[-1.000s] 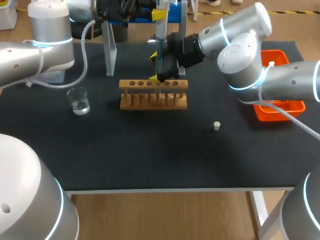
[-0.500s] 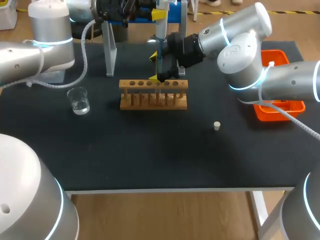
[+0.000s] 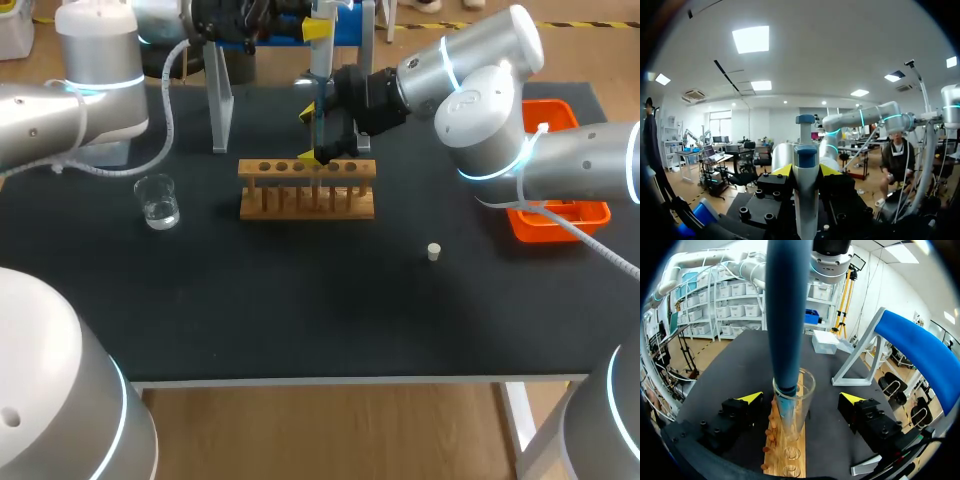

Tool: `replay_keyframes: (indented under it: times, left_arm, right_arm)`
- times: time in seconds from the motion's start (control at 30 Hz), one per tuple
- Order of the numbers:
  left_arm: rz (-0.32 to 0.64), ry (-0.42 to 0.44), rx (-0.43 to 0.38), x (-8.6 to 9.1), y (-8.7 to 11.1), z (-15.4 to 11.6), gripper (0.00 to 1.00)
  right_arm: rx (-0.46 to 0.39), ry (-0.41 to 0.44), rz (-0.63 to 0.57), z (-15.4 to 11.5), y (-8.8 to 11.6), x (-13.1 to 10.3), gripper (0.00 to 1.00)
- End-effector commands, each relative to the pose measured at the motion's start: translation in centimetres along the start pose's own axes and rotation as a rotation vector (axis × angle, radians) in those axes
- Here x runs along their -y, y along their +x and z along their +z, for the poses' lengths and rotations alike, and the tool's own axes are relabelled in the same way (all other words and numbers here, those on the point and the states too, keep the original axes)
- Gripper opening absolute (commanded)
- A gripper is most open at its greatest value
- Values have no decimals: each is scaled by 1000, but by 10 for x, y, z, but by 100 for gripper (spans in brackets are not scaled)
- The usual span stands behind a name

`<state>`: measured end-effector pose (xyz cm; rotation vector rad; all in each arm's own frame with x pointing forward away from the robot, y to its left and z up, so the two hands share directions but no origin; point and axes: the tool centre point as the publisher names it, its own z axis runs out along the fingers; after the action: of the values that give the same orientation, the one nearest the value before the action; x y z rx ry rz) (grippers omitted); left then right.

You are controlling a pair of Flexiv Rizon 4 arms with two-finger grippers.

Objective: Invert the test tube, pick up the pipette, mount the tip to pipette, aspirate from beaker and dispense into the tube, eject the tip, return the pipette, and cap with the stopper.

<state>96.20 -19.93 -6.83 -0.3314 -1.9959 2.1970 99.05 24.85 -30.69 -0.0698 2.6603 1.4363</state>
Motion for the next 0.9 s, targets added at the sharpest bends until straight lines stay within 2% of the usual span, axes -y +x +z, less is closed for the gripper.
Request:
replay_keyframes:
  times: [0.03,0.6,0.9]
  left_arm:
    - [-1,0,-5,0,-1,-1,0]
    - [-1,0,-5,0,-1,-1,0]
    - [-1,0,-5,0,-1,-1,0]
  right_arm:
    - [1,-7,-5,-10,1,0,100]
    - [45,-53,-15,-83,10,12,100]
    - [72,-99,-25,-112,18,14,100]
